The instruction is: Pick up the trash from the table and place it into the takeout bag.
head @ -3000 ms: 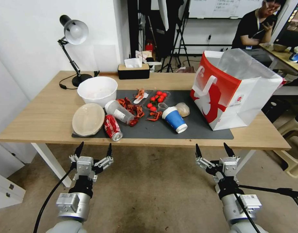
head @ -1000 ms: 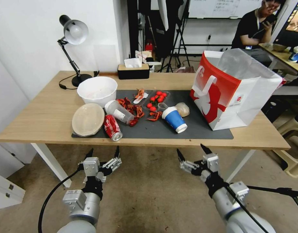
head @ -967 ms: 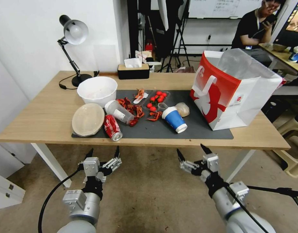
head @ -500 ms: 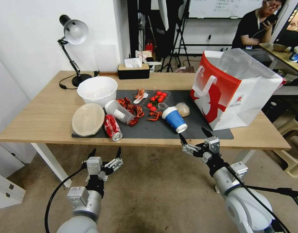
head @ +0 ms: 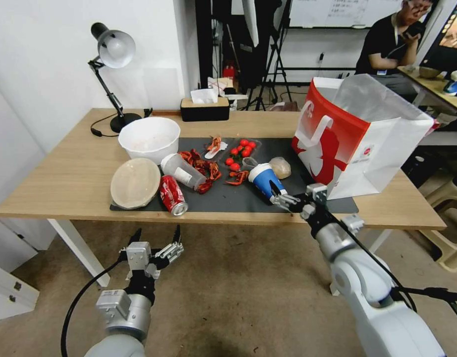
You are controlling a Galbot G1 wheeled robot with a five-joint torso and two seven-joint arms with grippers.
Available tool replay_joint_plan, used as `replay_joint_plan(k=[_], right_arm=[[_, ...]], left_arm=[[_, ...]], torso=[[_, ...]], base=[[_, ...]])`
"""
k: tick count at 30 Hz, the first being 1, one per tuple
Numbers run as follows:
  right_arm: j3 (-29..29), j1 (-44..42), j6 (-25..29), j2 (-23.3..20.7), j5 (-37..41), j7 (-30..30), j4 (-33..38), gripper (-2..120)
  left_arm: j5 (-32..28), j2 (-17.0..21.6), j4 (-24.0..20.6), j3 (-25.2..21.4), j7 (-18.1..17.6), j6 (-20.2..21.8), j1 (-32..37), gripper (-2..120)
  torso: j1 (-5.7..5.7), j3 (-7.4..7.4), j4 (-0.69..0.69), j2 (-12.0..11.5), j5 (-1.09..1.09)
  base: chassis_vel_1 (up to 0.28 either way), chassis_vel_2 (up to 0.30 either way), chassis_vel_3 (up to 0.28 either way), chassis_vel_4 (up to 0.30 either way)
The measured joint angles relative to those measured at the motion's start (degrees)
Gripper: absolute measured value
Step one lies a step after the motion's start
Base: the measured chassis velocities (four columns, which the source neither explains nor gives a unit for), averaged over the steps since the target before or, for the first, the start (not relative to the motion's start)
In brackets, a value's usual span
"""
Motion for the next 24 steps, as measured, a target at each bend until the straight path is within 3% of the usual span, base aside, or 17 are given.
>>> replay_joint_plan(k=[4, 9, 13, 24], right_arm=[[-1.6, 3.8, -3.0, 0.0, 0.8, 1.2, -1.8, 100], [-5.0, 9.7, -14.8, 0.0, 3.4, 5.9, -3.1, 100], [-5.8, 11.4, -20.5, 0.4, 5.4, 8.5, -3.7, 100], [-6.9, 13.0, -23.2, 1.7, 6.8, 9.7, -5.9, 100]], left_arm=[[0.0, -0.3, 0.2, -0.2, -0.1, 0.0, 0.1, 100], [0.0, -0.7, 0.8, -0.5, -0.4, -0.4, 0.3, 100], [0.0, -0.9, 1.1, -0.7, -0.6, -0.6, 0.2, 100], [0.0, -0.9, 2.0, -0.8, -1.1, -1.2, -0.2, 100]], torso=[[0.00, 0.00, 0.01, 0.0, 0.00], [-0.01, 0.00, 0.00, 0.0, -0.01], [-0.01, -0.01, 0.00, 0.0, -0.01], [-0.01, 0.00, 0.00, 0.0, 0.00]], base=[[0.000, 0.000, 0.000, 0.000], [0.000, 0.000, 0.000, 0.000], [0.000, 0.000, 0.000, 0.000], [0.000, 0.000, 0.000, 0.000]])
